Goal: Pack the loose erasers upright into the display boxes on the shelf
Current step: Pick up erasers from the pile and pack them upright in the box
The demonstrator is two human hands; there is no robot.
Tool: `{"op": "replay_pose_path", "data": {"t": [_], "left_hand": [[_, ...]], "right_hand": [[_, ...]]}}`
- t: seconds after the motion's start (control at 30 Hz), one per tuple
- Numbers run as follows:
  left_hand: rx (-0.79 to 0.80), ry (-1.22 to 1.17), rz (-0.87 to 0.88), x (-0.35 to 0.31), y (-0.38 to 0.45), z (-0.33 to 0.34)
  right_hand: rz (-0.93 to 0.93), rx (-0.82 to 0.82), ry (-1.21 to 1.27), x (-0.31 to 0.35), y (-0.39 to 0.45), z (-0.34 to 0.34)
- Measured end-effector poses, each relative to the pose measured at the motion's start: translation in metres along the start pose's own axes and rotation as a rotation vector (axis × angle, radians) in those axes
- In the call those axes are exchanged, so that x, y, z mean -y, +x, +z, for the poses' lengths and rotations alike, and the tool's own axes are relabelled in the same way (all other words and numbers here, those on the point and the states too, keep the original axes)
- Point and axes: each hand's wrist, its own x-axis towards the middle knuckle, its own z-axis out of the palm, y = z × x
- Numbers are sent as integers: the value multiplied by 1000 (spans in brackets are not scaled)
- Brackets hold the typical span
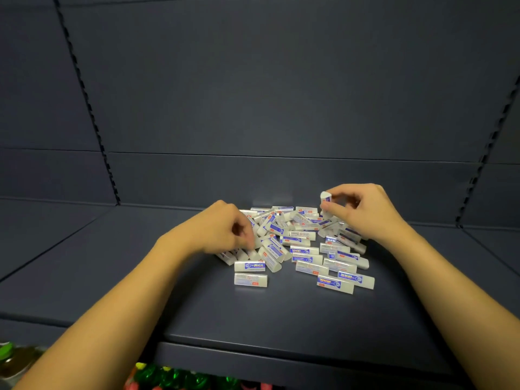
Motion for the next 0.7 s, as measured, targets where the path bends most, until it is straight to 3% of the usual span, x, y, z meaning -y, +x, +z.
{"op": "replay_pose_path", "data": {"t": [0.1,0.37,0.53,0.7], "left_hand": [[123,-25,-23,-10,-6,2],[177,218,-27,-21,-7,16],[105,158,-2,-29,-8,7],[-91,65,111,-35,12,-26]], "right_hand": [[8,40,-27,9,3,-3],[107,146,115,25,0,-1],[216,145,231,35,-9,-10],[361,44,338,40,-25,-28]]}}
